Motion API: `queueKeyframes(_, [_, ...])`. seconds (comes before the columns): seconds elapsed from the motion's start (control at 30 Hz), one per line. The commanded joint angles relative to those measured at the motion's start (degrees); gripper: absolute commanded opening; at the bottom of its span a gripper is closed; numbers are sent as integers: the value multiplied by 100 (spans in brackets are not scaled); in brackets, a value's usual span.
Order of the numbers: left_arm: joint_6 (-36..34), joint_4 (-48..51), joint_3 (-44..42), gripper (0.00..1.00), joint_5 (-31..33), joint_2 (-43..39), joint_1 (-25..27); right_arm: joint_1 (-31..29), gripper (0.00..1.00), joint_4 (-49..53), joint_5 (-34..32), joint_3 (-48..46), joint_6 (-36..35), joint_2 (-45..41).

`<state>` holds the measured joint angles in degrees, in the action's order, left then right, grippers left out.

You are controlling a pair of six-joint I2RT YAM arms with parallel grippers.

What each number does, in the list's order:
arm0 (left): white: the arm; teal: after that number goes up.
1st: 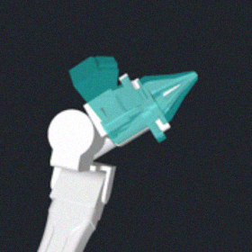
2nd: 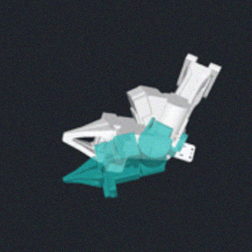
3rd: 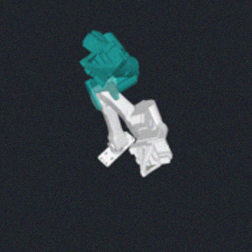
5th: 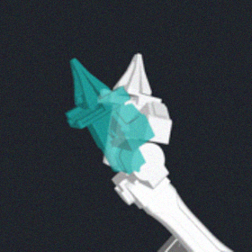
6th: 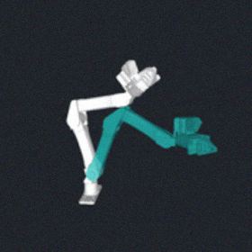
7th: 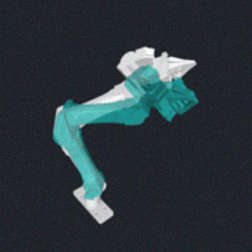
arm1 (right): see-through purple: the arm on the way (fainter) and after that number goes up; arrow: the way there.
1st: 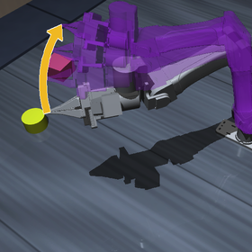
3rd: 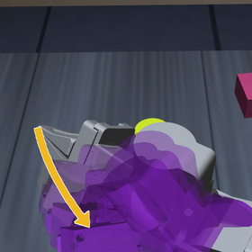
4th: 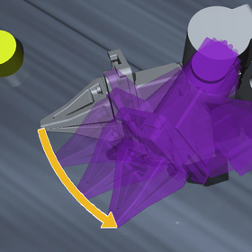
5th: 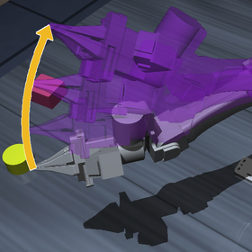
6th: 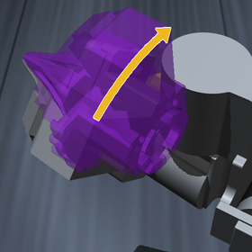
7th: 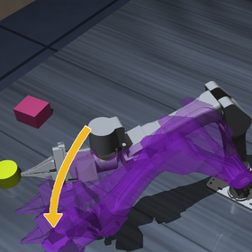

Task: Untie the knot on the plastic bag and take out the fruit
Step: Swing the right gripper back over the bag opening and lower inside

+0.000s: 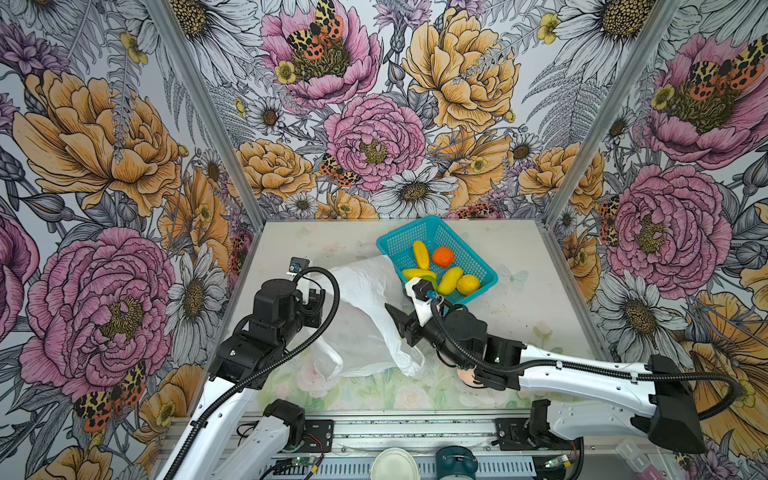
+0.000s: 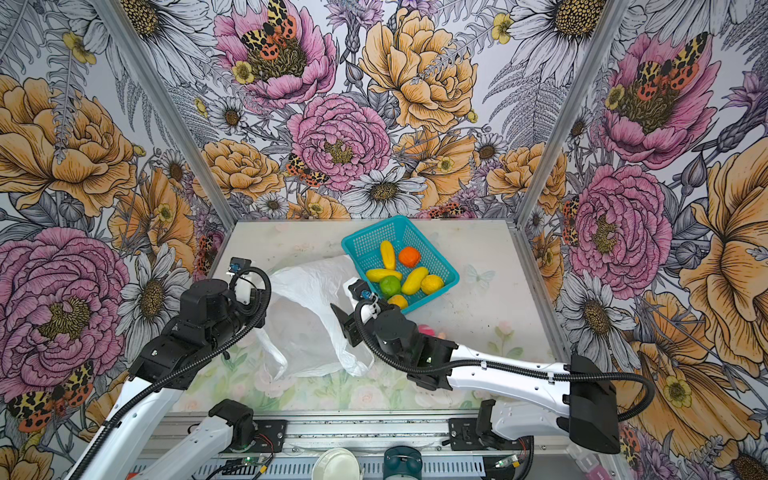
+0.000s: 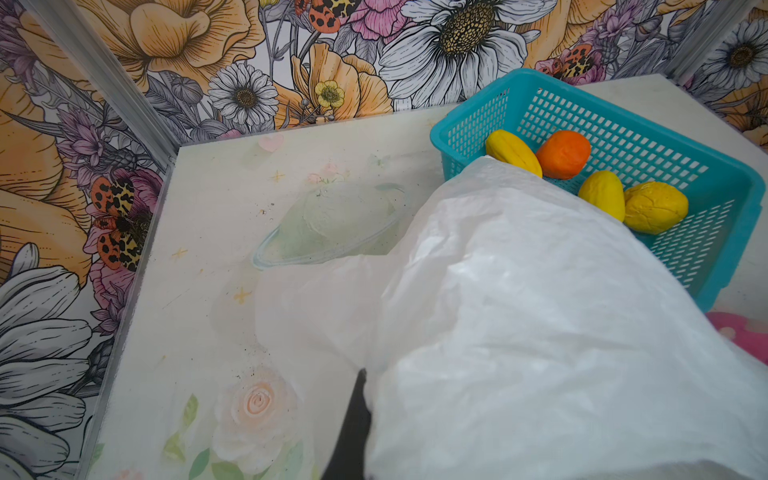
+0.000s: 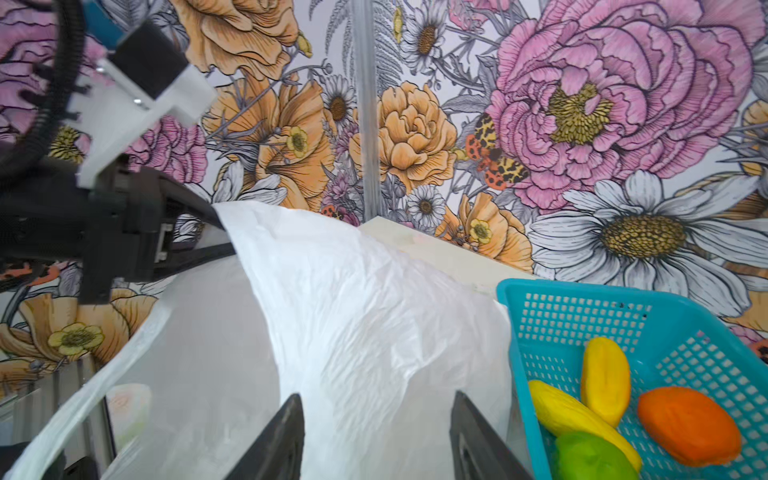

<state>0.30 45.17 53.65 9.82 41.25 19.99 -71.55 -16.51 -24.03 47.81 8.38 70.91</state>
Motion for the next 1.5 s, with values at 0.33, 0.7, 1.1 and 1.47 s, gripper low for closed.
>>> queueKeyframes(0.33, [84, 10, -47, 0, 2, -117, 140, -1678, 45, -1403, -1189, 937, -776, 2416])
queueKeyframes(0.7, [85, 27, -47, 0, 72, -160, 215, -1372, 40, -867, -2140, 894, 222, 2896])
queueKeyframes(1.1, [85, 26, -43, 0, 68, -119, 249, -1233, 39, -231, -1920, 1031, 480, 2919])
queueKeyframes(1.47, [85, 27, -47, 0, 86, -126, 251, -1994, 52, -1265, -1635, -146, -40, 1832])
